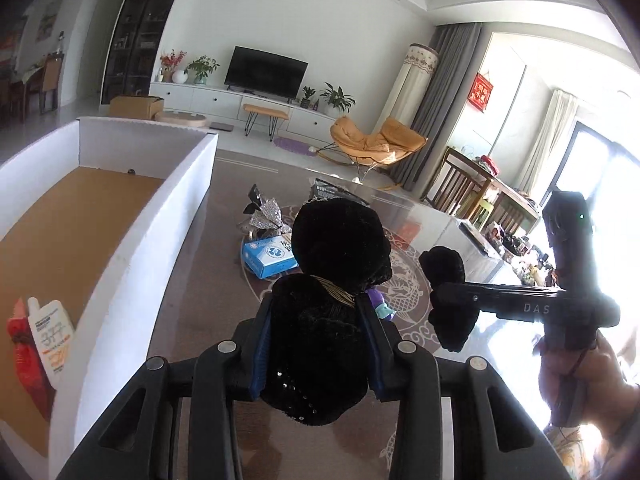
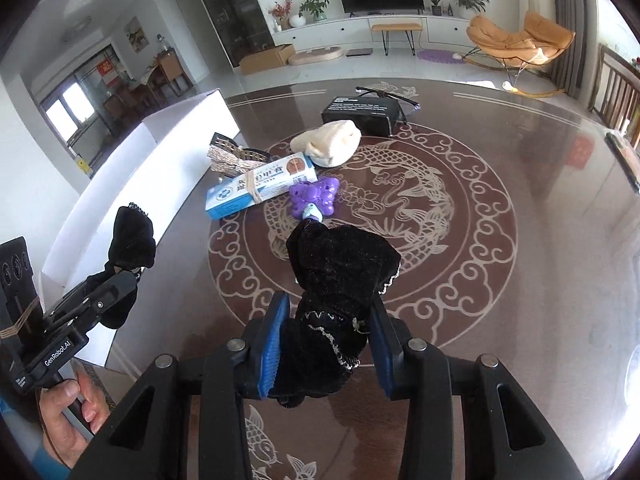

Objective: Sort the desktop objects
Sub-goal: 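Carry both black plushes into the white box and open both tools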

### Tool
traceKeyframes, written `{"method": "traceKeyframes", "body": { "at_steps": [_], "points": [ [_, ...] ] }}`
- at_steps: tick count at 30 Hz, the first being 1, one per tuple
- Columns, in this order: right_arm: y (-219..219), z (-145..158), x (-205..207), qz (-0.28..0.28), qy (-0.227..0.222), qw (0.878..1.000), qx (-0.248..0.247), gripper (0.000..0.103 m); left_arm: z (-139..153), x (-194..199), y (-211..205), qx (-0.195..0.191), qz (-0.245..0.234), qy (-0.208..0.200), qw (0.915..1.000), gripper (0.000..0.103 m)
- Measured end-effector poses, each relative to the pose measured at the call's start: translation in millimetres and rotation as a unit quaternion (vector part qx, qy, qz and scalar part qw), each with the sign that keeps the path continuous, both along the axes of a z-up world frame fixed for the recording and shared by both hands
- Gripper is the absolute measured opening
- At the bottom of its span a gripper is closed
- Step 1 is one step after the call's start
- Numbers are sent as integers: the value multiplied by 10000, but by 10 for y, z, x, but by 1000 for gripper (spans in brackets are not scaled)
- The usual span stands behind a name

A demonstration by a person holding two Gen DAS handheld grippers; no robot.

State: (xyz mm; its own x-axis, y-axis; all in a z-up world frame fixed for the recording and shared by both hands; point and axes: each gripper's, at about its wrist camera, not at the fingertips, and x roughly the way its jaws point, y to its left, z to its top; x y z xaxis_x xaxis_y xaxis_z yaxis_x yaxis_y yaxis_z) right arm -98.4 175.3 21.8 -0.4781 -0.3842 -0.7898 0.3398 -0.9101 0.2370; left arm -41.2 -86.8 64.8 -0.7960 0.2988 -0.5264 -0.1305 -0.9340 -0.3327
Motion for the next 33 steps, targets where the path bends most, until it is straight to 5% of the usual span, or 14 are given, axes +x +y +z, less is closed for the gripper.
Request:
{"method": "traceKeyframes", "body": {
  "at_steps": [6, 10, 14, 16, 18, 19, 26, 33],
  "points": [
    [-1385, 564, 149, 1251, 558, 9895, -471, 40, 426, 129, -1189, -255, 999, 1, 9947, 38],
    [-2402, 819, 373, 2102, 903, 9712, -669, 40, 358, 88, -1976, -589, 1663, -510, 9830, 38],
    [-3234, 756, 468, 2619, 929, 9592, -530, 41, 132, -47, -2390, -958, 1882, -1102, 9712, 39],
    [-3554, 614, 459, 2772, 804, 9569, -306, 44, -44, -149, -2514, -1017, 1945, -1518, 9637, 48],
    [-3805, 432, 437, 2896, 579, 9554, 16, 72, -191, -220, -2575, -1108, 2058, -1804, 9554, 87],
    [-3888, 354, 424, 2892, 485, 9559, 170, 79, -234, -207, -2578, -1118, 2116, -1800, 9541, 93],
    [-3530, 373, 429, 2671, 840, 9600, -28, 98, -159, -88, -2498, -864, 2295, -1443, 9587, 95],
    [-2257, 504, 458, 1823, 1880, 9651, 45, 103, 184, 147, -1770, -947, 1610, -794, 9792, 95]
  ]
}}
